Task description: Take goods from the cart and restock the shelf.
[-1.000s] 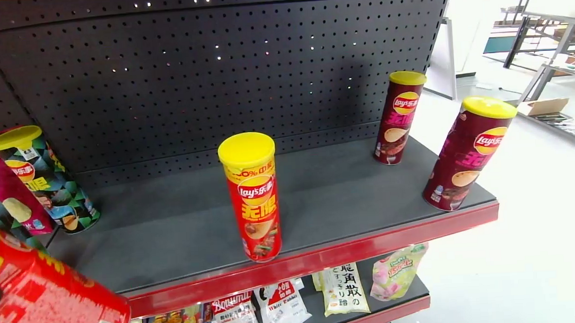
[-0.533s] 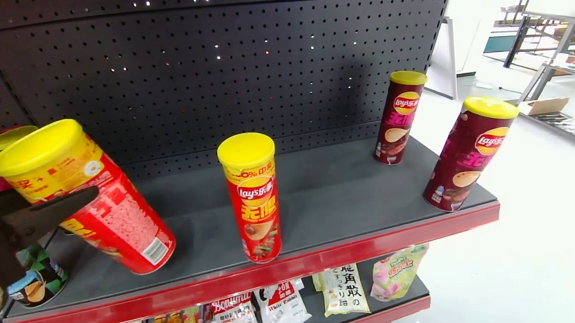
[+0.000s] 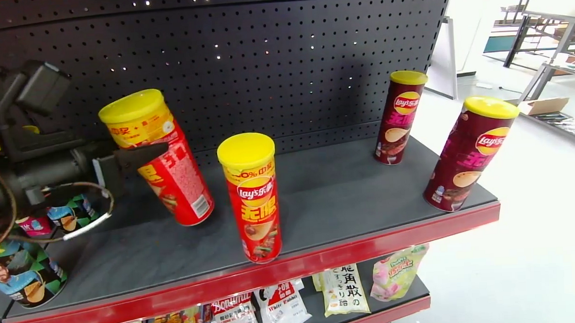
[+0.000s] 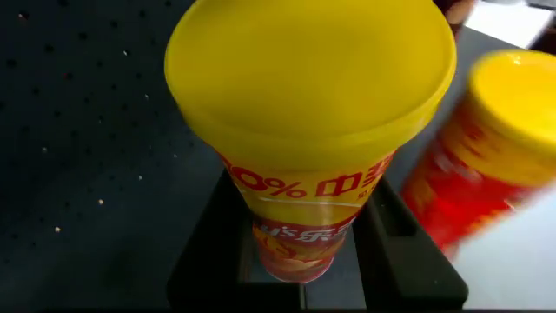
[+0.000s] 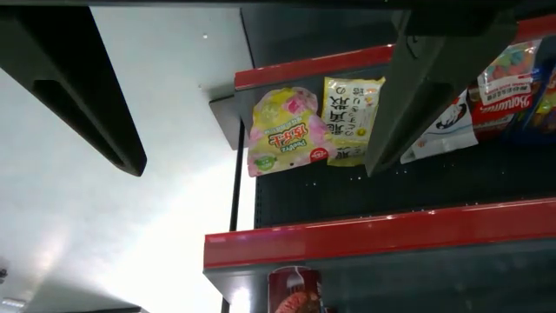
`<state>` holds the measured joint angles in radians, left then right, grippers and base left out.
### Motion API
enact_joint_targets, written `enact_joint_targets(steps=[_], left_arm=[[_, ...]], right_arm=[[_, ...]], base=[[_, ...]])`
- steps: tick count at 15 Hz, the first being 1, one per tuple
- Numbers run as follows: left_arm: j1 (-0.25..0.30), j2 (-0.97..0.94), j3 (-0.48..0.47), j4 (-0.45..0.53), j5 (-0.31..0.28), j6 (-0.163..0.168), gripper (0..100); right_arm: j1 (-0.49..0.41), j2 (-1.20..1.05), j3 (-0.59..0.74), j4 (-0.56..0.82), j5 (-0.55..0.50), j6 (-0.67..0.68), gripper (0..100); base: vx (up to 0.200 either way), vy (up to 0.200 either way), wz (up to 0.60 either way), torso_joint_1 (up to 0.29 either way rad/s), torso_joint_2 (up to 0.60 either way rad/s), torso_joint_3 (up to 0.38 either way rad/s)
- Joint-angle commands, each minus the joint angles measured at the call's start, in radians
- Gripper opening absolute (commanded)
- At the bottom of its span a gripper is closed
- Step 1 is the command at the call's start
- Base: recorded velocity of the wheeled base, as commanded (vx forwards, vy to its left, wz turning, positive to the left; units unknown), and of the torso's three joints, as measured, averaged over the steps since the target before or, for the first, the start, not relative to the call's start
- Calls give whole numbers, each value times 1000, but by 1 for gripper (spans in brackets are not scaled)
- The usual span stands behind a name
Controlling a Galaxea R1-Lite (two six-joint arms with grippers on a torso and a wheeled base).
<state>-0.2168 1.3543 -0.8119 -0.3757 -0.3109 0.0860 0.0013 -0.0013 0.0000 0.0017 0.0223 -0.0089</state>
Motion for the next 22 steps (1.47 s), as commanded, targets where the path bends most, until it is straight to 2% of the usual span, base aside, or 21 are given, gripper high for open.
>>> enact_joint_targets(steps=[1, 3, 4, 6, 15, 19, 22], left_arm=[[-15, 204, -118, -25, 49, 0, 0], [-79, 296, -205, -37, 138, -17, 0], [-115, 352, -274, -38, 200, -43, 0], [-124, 417, -348, -52, 240, -72, 0], [-173, 519, -414, -78, 242, -77, 0], [-205, 531, -420, -78, 242, -77, 0], [-208, 534, -420, -78, 242, -77, 0]], right_arm=[[0, 1, 0, 0, 1, 0, 100], [0, 1, 0, 0, 1, 0, 100], [0, 1, 0, 0, 1, 0, 100], [0, 1, 0, 0, 1, 0, 100], [0, 1, 0, 0, 1, 0, 100], [0, 1, 0, 0, 1, 0, 100], [0, 1, 0, 0, 1, 0, 100]], base=[[0, 0, 0, 0, 0, 0], [0, 0, 0, 0, 0, 0], [0, 0, 0, 0, 0, 0], [0, 0, 0, 0, 0, 0], [0, 0, 0, 0, 0, 0], [0, 0, 0, 0, 0, 0], [0, 0, 0, 0, 0, 0]])
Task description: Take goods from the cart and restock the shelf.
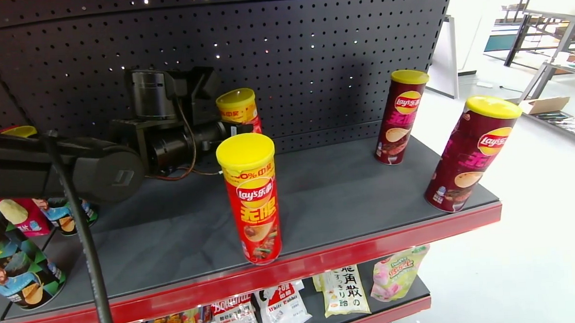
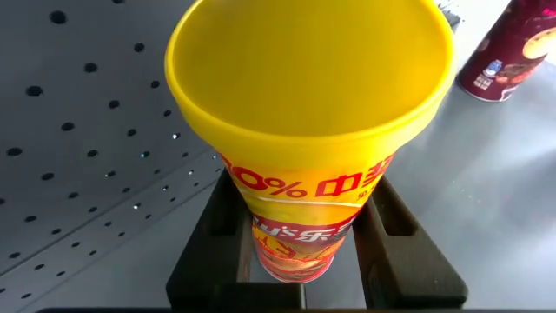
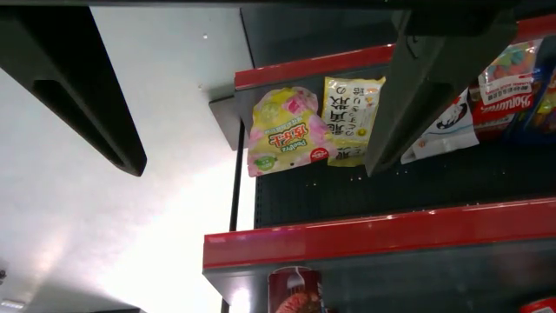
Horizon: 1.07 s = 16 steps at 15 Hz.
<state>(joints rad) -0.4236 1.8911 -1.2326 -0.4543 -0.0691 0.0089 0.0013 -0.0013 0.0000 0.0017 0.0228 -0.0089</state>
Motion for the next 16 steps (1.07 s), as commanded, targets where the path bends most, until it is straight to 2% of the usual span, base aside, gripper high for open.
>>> enact_joint_targets(steps=[1, 13, 16], left_arm=[[-1, -3, 1, 0, 0, 0, 0], [-10, -35, 16, 9, 0, 9, 0], [-24, -41, 15, 9, 35, 9, 0]], right_arm=[[0, 1, 0, 0, 0, 0, 100], [0, 1, 0, 0, 0, 0, 100], [0, 1, 0, 0, 0, 0, 100]], base=[[0, 0, 0, 0, 0, 0], [0, 0, 0, 0, 0, 0], [0, 0, 0, 0, 0, 0]])
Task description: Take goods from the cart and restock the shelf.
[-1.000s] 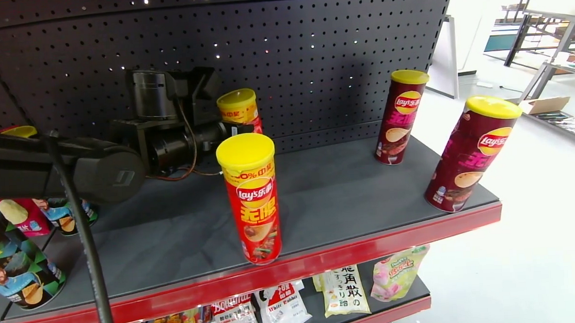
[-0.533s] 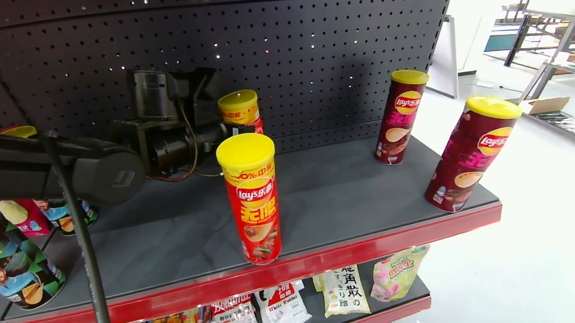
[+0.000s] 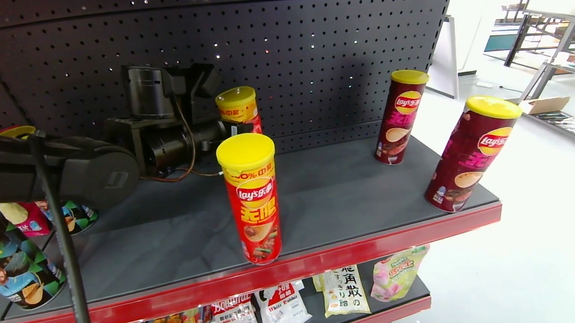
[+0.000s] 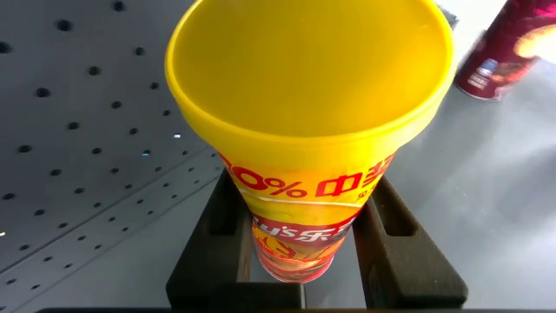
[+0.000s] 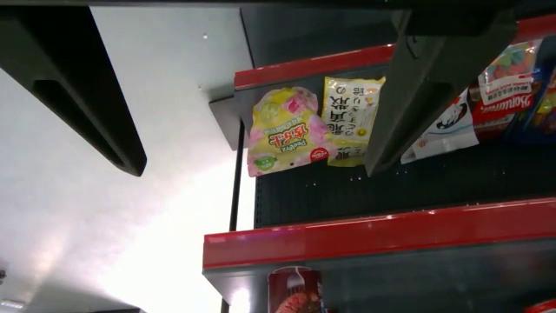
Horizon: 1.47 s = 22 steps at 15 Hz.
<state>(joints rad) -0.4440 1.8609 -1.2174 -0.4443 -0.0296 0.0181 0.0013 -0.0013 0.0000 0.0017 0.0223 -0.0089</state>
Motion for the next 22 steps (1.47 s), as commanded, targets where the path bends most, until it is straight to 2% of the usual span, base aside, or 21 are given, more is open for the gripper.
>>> enact_joint_targets(steps=[1, 9, 22], left_arm=[[-10, -11, 1, -4, 17, -1, 0], [-10, -32, 62, -4, 16, -1, 0], [-10, -15, 58, -11, 17, 3, 0]], right_arm=[[0, 1, 0, 0, 1, 0, 100], [0, 1, 0, 0, 1, 0, 100], [0, 1, 0, 0, 1, 0, 100]], base=[[0, 0, 0, 0, 0, 0], [0, 0, 0, 0, 0, 0], [0, 0, 0, 0, 0, 0]])
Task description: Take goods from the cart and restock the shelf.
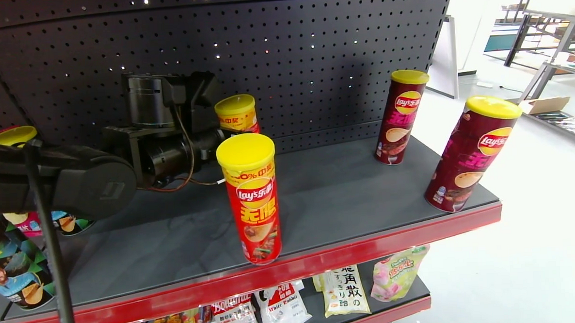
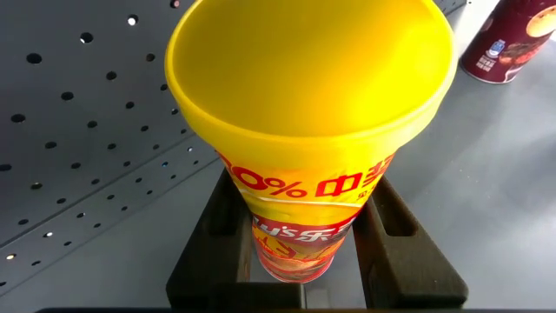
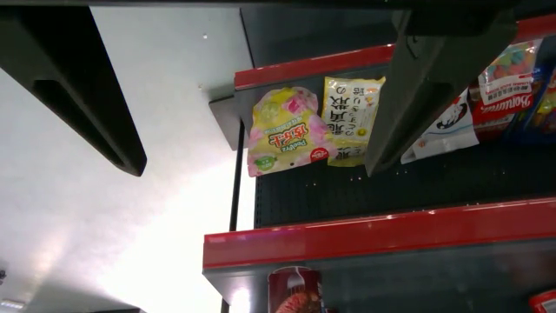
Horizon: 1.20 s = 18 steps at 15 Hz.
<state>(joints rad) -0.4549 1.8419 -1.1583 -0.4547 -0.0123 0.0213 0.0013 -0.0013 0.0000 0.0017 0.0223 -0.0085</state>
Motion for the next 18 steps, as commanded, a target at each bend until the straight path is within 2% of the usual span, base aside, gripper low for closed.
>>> enact_joint_targets(steps=[1, 8, 16, 17, 18], left_arm=[[1, 5, -1, -2, 0, 0, 0], [1, 26, -6, -48, 0, 0, 0], [1, 31, 5, -52, 11, 6, 0], [1, 31, 5, -50, 15, 9, 100], [2, 30, 0, -45, 17, 9, 100]], right_arm=[[0, 1, 0, 0, 1, -1, 100], [0, 1, 0, 0, 1, -1, 100], [0, 1, 0, 0, 1, -1, 100], [0, 1, 0, 0, 1, -1, 100], [0, 1, 0, 0, 1, -1, 100]], base=[[0, 0, 0, 0, 0, 0], [0, 0, 0, 0, 0, 0], [0, 0, 0, 0, 0, 0], [0, 0, 0, 0, 0, 0], [0, 0, 0, 0, 0, 0]])
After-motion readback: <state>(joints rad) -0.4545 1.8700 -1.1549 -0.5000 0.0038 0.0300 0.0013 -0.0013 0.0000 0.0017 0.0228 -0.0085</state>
